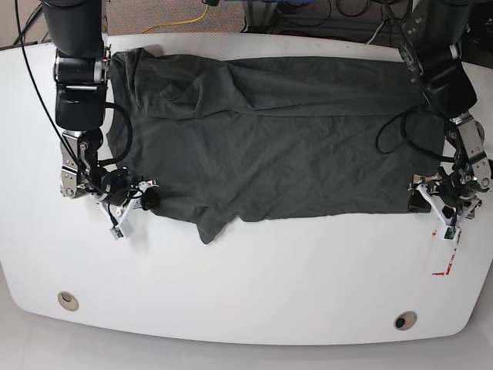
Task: Layout the t-shirt on the table in an organized manner, then fold the t-shirt properly
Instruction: 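Grasp the opposite shirt corners with both grippers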
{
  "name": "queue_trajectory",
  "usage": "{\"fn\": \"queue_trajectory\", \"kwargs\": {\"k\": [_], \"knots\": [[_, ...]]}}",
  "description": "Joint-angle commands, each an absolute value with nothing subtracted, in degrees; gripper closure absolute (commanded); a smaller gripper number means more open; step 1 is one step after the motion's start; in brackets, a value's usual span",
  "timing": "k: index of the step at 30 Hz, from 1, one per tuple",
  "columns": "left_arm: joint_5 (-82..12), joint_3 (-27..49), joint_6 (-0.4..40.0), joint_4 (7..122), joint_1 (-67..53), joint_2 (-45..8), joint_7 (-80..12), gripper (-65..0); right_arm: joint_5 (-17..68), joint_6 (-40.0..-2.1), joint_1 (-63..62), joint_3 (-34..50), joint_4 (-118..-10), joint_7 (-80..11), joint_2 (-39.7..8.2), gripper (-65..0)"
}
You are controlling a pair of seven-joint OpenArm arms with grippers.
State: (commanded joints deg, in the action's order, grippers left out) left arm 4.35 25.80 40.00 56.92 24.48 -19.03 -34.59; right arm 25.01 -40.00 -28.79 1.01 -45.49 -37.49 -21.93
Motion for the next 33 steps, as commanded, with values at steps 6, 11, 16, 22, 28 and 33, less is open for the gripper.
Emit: {"fn": "queue_trajectory", "kwargs": {"k": [6,11,16,22,28,33], "knots": [[4.35,25.71,40.0,47.34,27.3,-19.65,-29.93,-51.1,25.01,-40.0,-28.62,1.01,-45.49,-37.49,-22.02,0.0],[4.35,25.71,40.0,42.86,27.47,-20.7,-26.68,-51.1,25.01,-40.0,-28.44,1.01,-46.9,-37.67,-22.02,0.0],[4.18,22.29,40.0,40.4,27.56,-20.7,-26.24,-51.1,25.01,-40.0,-27.74,1.01,-47.25,-37.67,-22.2,0.0],[4.0,18.86,40.0,40.22,27.38,-20.62,-26.24,-51.1,25.01,-40.0,-27.38,1.01,-48.48,-37.67,-22.2,0.0],[4.0,18.86,40.0,40.66,27.3,-20.26,-26.24,-36.9,25.01,-40.0,-26.42,1.01,-49.63,-37.76,-22.11,0.0],[4.0,18.86,40.0,40.66,27.3,-19.74,-26.24,-17.5,25.01,-40.0,-26.33,1.01,-49.63,-37.76,-22.29,0.0]]}}
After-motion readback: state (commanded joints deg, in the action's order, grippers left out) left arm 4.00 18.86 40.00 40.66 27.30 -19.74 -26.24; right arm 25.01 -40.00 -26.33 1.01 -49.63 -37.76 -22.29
